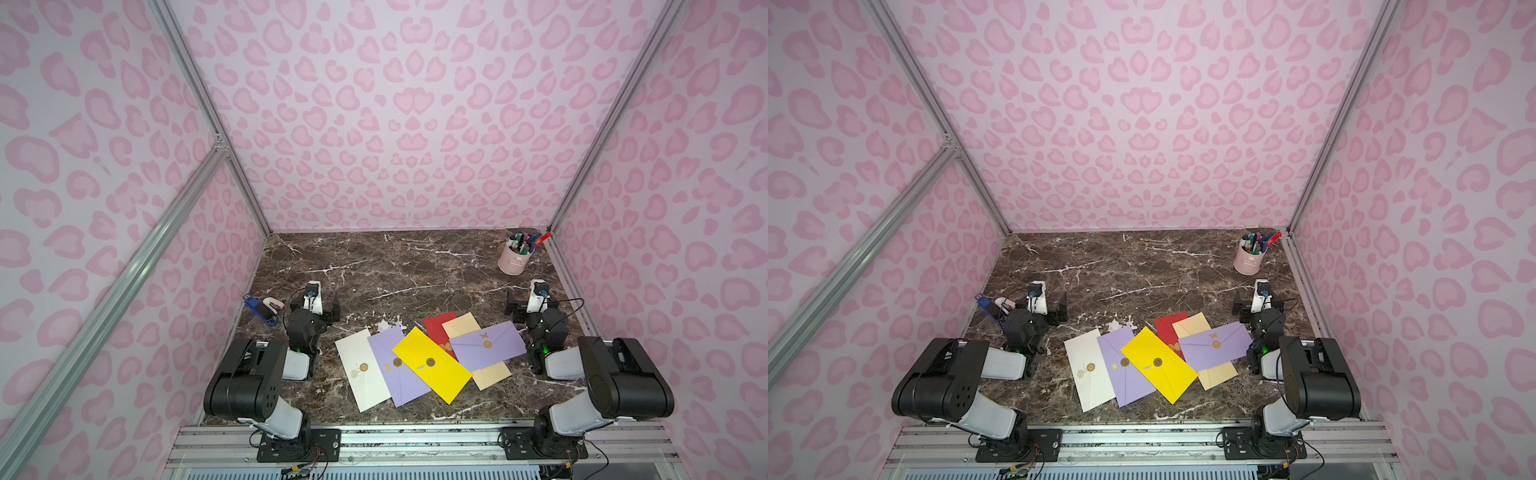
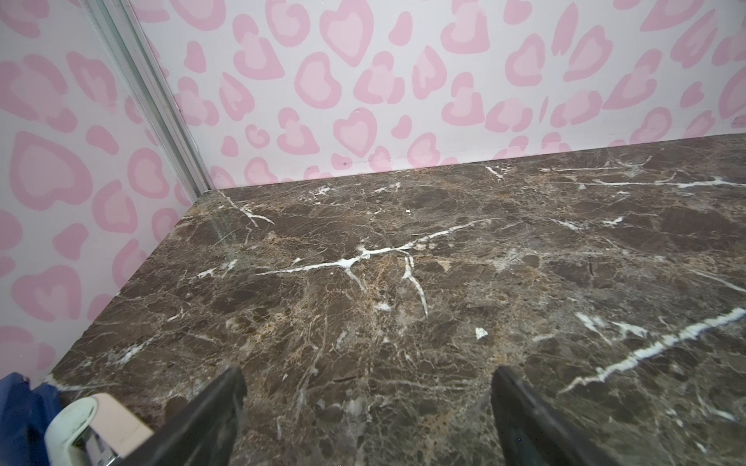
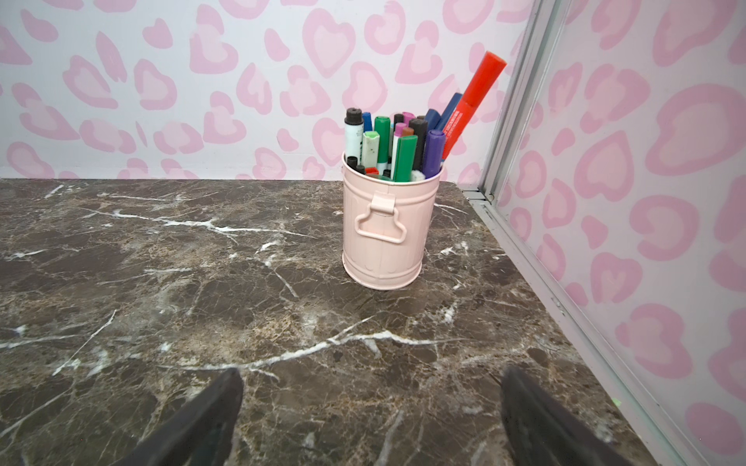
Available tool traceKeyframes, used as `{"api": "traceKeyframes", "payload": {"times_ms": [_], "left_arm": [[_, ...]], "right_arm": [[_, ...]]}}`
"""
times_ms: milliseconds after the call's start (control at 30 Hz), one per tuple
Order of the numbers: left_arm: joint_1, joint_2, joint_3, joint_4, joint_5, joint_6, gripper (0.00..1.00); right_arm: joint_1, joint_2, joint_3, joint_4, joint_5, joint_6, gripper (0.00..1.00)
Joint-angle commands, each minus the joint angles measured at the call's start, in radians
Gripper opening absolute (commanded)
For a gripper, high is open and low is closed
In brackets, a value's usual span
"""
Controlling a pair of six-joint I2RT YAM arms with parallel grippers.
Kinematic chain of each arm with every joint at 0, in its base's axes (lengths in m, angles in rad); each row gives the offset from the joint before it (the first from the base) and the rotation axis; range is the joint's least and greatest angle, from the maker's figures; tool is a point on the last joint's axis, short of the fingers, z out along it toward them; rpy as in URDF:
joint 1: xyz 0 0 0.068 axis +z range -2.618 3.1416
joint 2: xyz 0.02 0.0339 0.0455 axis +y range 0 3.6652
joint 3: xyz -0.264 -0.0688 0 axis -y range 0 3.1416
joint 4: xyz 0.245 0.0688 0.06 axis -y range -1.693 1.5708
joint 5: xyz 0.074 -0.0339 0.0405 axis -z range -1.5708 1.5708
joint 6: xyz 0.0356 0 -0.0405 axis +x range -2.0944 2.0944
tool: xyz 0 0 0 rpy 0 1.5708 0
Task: Open the envelope
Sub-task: Pick up the envelope from the envelope.
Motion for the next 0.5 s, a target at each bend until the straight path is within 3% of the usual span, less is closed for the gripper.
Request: {"api": "traceKeyframes", "payload": {"times_ms": [0,400,467], "left_arm": [[0.002,-0.001,0.0,0.022,0.009,-0.004,0.97],[0.003,-0.005,-0.001,0.027,0.013,-0.002,0.96],[0.0,-0.046,0.07,-0.134,0.015,0.0,1.0]], "right_arm": [[0.0,-0.001,0.007,0.005,0.002,0.002,0.99],[0.0,-0.004,0.003,0.013,0.005,0.0,0.99],[0.001,-0.02,0.014,-0.004,0.023,0.008,0.98]]}}
